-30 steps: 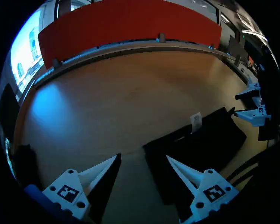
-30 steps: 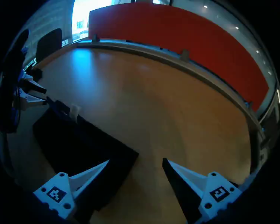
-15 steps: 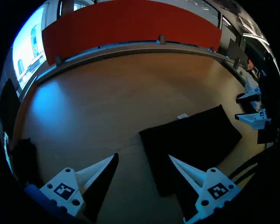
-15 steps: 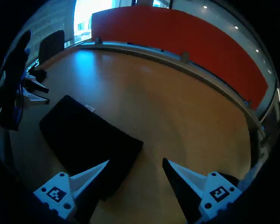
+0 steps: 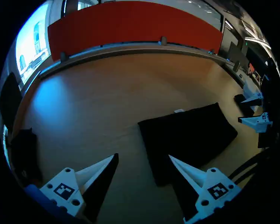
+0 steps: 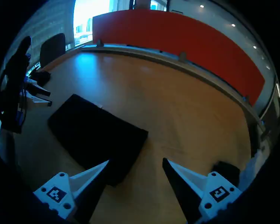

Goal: Fold towel

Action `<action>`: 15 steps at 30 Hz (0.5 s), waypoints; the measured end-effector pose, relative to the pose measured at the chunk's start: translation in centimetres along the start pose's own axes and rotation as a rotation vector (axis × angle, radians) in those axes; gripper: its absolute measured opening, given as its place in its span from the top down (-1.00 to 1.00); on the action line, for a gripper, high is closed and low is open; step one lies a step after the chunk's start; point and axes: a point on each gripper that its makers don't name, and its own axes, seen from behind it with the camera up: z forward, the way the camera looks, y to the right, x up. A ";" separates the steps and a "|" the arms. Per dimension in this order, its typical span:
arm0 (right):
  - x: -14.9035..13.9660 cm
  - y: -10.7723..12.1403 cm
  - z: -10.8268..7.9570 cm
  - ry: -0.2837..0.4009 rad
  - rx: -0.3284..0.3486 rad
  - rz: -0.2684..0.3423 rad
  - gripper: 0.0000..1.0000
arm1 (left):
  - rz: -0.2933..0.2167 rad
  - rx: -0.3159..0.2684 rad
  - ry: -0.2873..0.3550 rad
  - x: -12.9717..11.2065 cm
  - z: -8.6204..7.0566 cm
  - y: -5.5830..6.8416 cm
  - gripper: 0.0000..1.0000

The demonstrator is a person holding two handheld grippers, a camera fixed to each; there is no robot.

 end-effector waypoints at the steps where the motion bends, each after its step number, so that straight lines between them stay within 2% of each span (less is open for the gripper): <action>1: 0.0 -0.1 0.0 0.000 0.002 0.001 -1.00 | -0.002 0.001 0.001 -0.1 -0.1 0.0 -0.75; 6: -0.2 -0.4 -0.1 0.000 0.012 -0.004 -1.00 | -0.011 0.009 0.008 -0.3 -0.7 -0.1 -0.75; 15: -0.1 -1.5 -0.2 0.007 0.062 -0.041 -1.00 | -0.048 0.039 0.025 -1.8 -2.9 -0.7 -0.75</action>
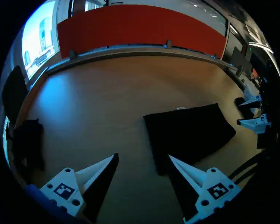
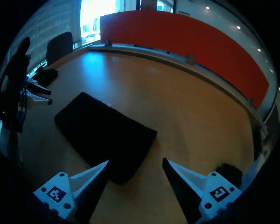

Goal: Fold towel

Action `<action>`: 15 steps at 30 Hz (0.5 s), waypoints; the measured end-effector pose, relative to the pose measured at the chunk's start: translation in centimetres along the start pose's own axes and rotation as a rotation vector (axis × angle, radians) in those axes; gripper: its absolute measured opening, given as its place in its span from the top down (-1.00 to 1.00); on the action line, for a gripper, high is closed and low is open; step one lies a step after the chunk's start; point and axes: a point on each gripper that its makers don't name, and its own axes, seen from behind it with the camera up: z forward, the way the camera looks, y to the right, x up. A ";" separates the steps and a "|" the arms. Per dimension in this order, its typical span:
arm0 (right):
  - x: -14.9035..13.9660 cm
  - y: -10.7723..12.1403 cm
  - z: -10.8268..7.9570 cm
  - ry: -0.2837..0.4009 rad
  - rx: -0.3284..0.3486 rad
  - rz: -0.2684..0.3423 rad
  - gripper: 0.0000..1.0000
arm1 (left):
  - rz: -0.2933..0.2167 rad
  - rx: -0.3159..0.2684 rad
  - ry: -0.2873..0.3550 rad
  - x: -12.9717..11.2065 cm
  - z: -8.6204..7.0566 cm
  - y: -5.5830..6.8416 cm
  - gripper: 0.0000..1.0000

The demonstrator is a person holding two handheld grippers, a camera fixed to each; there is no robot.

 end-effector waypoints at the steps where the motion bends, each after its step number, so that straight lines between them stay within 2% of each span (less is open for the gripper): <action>1: 0.0 -0.1 0.0 -0.001 0.004 -0.005 -1.00 | -0.004 0.004 0.002 -0.2 -0.2 -0.1 -0.75; 15: -0.7 -0.9 0.6 -0.029 0.060 -0.058 -1.00 | -0.045 0.048 0.025 -1.9 -2.6 -1.3 -0.75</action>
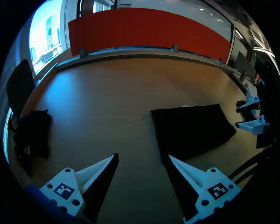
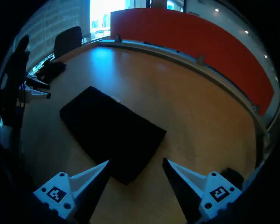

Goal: Fold towel

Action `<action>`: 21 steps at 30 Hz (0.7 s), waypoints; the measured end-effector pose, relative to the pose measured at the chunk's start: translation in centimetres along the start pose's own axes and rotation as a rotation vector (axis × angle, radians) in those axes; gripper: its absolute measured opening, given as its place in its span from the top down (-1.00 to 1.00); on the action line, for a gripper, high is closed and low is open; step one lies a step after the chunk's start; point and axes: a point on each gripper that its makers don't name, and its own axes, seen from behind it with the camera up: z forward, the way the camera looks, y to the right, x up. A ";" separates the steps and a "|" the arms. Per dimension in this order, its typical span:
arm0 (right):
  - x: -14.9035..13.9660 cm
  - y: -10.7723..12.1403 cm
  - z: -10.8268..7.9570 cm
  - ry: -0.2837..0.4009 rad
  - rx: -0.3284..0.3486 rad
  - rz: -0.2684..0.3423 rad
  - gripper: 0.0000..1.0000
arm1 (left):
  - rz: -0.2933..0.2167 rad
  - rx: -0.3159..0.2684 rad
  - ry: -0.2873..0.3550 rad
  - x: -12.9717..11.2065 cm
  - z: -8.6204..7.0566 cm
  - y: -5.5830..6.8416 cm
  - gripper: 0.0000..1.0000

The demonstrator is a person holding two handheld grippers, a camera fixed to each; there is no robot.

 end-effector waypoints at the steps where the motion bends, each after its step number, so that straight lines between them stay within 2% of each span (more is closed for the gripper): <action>1: -0.1 -0.1 0.1 -0.003 0.005 -0.002 -1.00 | -0.002 0.004 0.003 -0.1 -0.2 -0.1 -0.75; 13: -2.2 -1.4 0.4 -0.050 0.058 -0.036 -1.00 | -0.030 0.040 0.029 -1.3 -2.6 -0.8 -0.75; 21: -3.3 -1.8 0.5 -0.071 0.080 -0.051 -0.94 | -0.035 0.051 0.019 -2.5 -3.3 -1.1 -0.75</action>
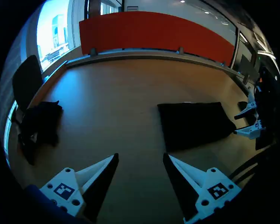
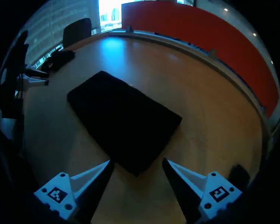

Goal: Fold towel

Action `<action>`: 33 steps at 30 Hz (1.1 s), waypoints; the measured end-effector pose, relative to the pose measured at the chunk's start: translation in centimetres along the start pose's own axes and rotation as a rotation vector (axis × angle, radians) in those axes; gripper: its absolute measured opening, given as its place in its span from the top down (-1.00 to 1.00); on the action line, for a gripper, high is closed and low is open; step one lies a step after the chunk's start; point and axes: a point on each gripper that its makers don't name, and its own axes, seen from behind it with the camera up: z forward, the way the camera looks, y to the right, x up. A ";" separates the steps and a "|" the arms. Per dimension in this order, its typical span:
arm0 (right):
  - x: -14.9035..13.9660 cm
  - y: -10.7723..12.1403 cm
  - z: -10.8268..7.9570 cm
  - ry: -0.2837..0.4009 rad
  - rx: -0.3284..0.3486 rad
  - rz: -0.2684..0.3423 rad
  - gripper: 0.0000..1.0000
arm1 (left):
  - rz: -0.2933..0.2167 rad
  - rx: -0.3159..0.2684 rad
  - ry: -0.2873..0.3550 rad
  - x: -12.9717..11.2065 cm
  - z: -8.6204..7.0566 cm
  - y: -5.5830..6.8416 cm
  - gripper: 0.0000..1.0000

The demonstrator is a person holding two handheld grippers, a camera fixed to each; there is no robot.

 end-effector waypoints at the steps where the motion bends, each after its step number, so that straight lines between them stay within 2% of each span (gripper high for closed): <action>1: -0.2 -0.1 0.0 -0.005 0.008 -0.005 -0.91 | 0.001 0.001 0.000 -0.1 -0.1 -0.1 -0.75; 9: -1.7 -0.8 -0.2 -0.047 0.062 -0.032 -0.46 | -0.003 0.013 -0.002 -0.8 -1.2 -0.4 -0.75; 17: -2.4 -0.7 -0.4 -0.070 0.076 -0.019 -0.07 | -0.016 0.018 -0.010 -1.6 -1.8 -0.6 -0.75; 24: -2.2 -0.3 -0.4 -0.065 0.066 -0.018 0.00 | -0.018 0.018 -0.019 -2.1 -2.0 -0.6 -0.75; 28: -2.2 -0.2 -0.4 -0.065 0.062 -0.026 0.31 | -0.020 0.020 -0.024 -2.4 -2.1 -0.7 -0.75; 33: -2.1 -0.1 -0.6 -0.063 0.059 -0.033 0.56 | -0.024 0.027 -0.026 -2.6 -2.3 -1.0 -0.75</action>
